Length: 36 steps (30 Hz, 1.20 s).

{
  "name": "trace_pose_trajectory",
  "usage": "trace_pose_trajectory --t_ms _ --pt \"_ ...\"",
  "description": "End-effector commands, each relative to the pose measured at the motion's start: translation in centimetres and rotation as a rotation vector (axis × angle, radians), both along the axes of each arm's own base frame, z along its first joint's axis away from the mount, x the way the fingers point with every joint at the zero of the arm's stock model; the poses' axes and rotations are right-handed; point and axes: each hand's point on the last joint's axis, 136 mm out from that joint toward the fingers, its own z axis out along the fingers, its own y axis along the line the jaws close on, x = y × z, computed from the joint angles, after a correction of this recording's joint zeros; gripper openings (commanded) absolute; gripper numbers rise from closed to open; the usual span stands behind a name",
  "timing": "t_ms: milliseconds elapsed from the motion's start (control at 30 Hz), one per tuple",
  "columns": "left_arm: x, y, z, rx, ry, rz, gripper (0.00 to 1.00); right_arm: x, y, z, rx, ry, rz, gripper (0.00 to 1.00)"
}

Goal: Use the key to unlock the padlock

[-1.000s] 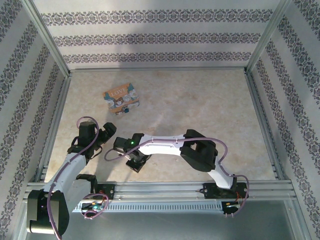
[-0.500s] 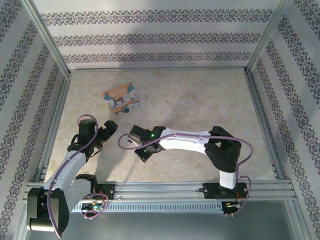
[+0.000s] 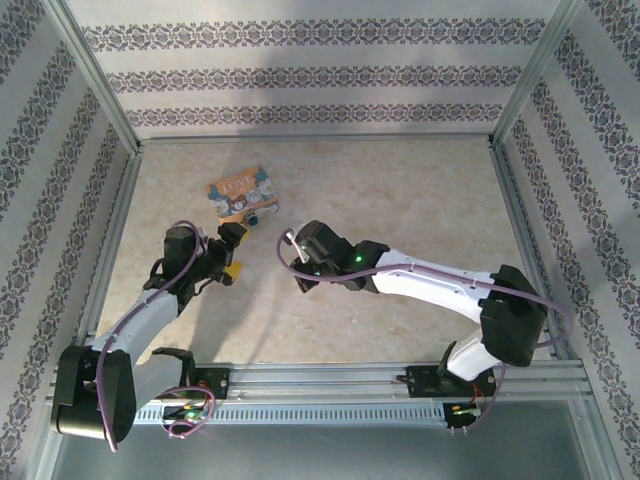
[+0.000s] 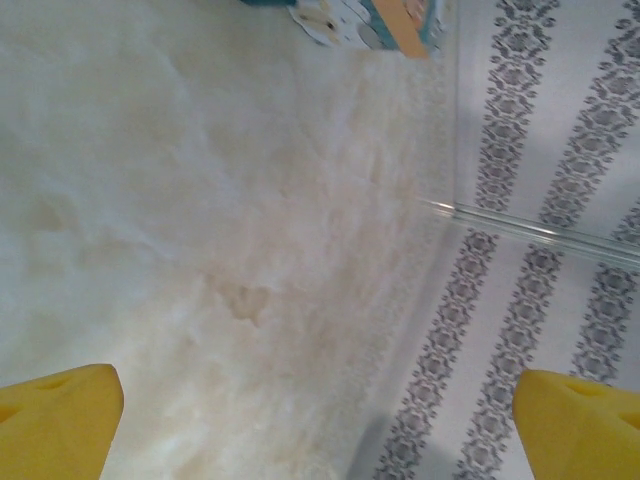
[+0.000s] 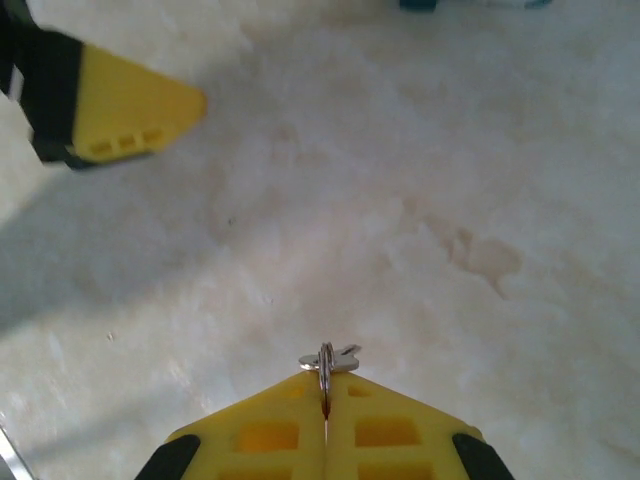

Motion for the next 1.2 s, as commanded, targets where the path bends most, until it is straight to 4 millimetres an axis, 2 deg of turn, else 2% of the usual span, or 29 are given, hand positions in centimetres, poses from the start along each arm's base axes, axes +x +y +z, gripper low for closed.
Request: trace_pose_trajectory --t_ms 0,133,233,333,633,933,1167 --pt "0.8 -1.5 3.1 -0.156 -0.049 0.029 0.99 1.4 0.7 2.8 0.119 -0.106 -0.025 0.00" --pt "1.5 -2.9 4.0 -0.311 -0.057 0.077 0.99 2.0 1.2 4.6 0.225 -0.173 -0.029 0.00" --pt "2.1 -4.4 5.2 -0.388 -0.075 0.061 1.00 2.4 1.5 5.2 0.284 -0.203 -0.041 0.00" --pt "2.6 -5.6 6.0 -0.433 -0.081 0.057 0.99 2.7 1.9 5.5 0.336 -0.214 -0.047 0.00" --pt "2.9 -7.5 6.1 -0.559 -0.064 0.074 0.99 3.7 2.8 4.6 0.401 -0.224 -0.077 0.00" --pt "3.1 -8.7 6.5 -0.606 -0.072 0.055 0.82 4.8 3.4 3.4 0.403 -0.217 -0.101 0.00" --pt "2.9 -8.8 5.4 -0.612 -0.055 0.071 0.58 4.7 2.9 2.1 0.383 -0.196 -0.122 0.00"
